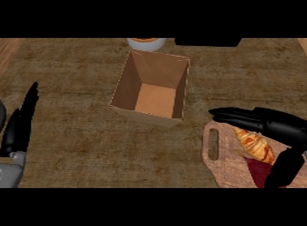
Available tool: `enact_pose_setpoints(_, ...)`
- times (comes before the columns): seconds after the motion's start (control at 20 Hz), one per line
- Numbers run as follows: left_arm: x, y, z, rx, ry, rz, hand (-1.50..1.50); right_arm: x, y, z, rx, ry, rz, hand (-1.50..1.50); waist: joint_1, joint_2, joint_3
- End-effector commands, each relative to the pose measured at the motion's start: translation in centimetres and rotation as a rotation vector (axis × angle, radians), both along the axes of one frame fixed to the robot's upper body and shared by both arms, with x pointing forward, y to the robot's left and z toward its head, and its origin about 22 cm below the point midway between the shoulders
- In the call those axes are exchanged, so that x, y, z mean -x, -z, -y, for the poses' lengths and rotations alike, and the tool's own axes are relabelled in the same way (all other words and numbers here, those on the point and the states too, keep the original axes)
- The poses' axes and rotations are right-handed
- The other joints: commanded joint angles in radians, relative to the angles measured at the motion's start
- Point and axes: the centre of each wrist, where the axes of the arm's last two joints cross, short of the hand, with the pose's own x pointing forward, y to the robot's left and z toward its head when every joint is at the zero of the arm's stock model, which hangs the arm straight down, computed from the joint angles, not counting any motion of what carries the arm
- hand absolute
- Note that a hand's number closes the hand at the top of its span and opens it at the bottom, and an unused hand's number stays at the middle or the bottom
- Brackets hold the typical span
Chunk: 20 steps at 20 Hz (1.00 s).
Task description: Pick the croissant from the cutting board and place it in the cardboard box
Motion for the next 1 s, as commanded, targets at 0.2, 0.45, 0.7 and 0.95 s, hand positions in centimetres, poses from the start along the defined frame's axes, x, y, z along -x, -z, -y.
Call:
enact_pose_setpoints(0.2,-0.6,-0.6,-1.6,-0.036,0.009,-0.021,0.0,-2.4,0.0,7.1,-0.026,-0.206,0.025,-1.5,0.012,0.011,0.0)
enact_pose_setpoints(0.45,-0.7,-0.5,-1.7,-0.04,-0.008,-0.046,0.0,-3.0,-1.6,6.1,0.276,-0.341,0.301,-1.5,0.012,0.003,-0.004)
enact_pose_setpoints(0.7,-0.4,-0.3,-1.6,-0.025,0.002,-0.058,0.0,-4.4,-1.9,5.3,0.503,-0.443,0.351,-1.5,0.005,-0.006,-0.007)
enact_pose_setpoints(0.95,-0.7,-1.6,-3.1,-0.035,-0.004,-0.067,0.0,-5.7,0.4,2.9,0.743,-0.495,0.413,-1.5,-0.002,-0.008,-0.007)
